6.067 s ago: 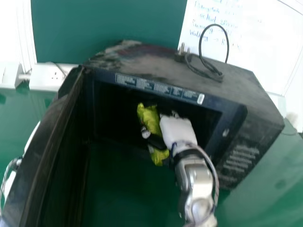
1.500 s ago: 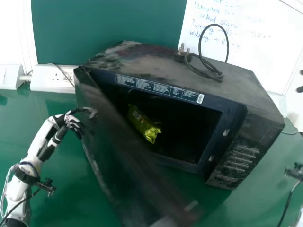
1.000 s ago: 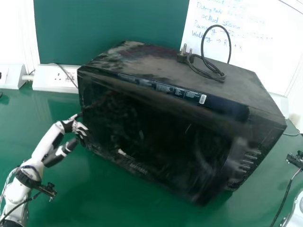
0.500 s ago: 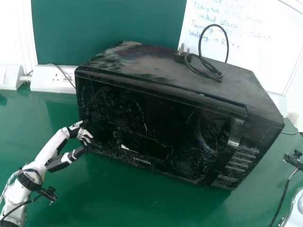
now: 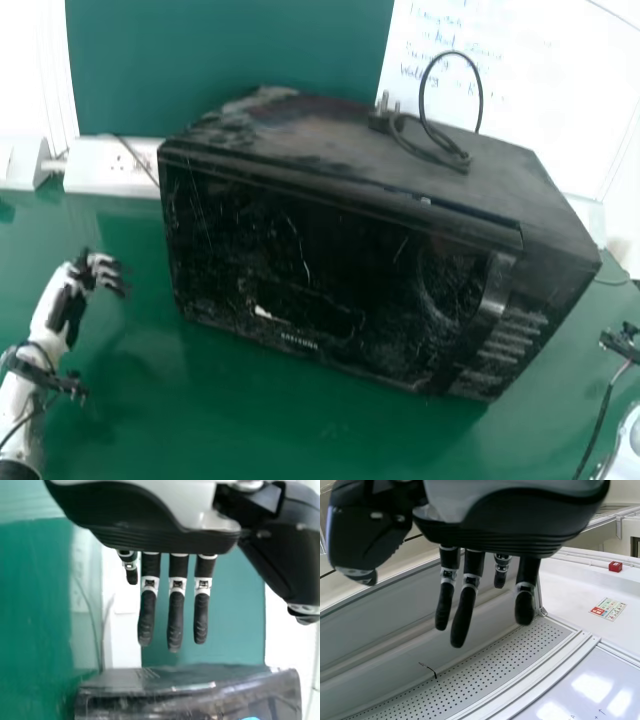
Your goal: Put biscuit inside oven
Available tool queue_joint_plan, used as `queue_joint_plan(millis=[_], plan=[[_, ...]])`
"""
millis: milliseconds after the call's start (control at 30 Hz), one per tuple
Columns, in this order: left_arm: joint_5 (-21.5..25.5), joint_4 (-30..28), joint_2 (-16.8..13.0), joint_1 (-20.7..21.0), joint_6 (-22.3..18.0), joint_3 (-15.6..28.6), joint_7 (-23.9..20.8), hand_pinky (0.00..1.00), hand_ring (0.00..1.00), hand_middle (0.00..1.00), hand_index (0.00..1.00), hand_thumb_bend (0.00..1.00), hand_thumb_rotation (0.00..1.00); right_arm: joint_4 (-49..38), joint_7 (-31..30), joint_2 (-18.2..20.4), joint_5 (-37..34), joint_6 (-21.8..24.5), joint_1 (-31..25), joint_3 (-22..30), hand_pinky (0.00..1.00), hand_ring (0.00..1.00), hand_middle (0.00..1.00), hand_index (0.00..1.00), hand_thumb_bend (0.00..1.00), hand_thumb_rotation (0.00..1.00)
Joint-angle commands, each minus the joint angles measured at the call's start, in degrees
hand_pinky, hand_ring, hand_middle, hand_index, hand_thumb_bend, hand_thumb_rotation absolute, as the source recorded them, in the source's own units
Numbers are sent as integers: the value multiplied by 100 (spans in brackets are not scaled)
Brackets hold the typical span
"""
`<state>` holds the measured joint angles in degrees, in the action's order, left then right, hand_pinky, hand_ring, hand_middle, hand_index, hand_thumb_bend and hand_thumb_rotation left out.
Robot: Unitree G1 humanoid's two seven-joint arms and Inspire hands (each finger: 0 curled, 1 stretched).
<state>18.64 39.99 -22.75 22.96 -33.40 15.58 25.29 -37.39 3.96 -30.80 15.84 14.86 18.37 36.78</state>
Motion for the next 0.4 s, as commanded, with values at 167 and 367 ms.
queue_joint_plan(millis=[167,367], plan=[[-144,549,-23,307,82,166,-89,29,35,40,49,52,6,98,13,-34,-53,-163,-29,-77,14,19,34,55,83,52],[-283,875,-60,434,-75,210,-121,29,35,40,49,52,7,84,102,62,8,-108,-1,-142,15,20,35,54,82,50]])
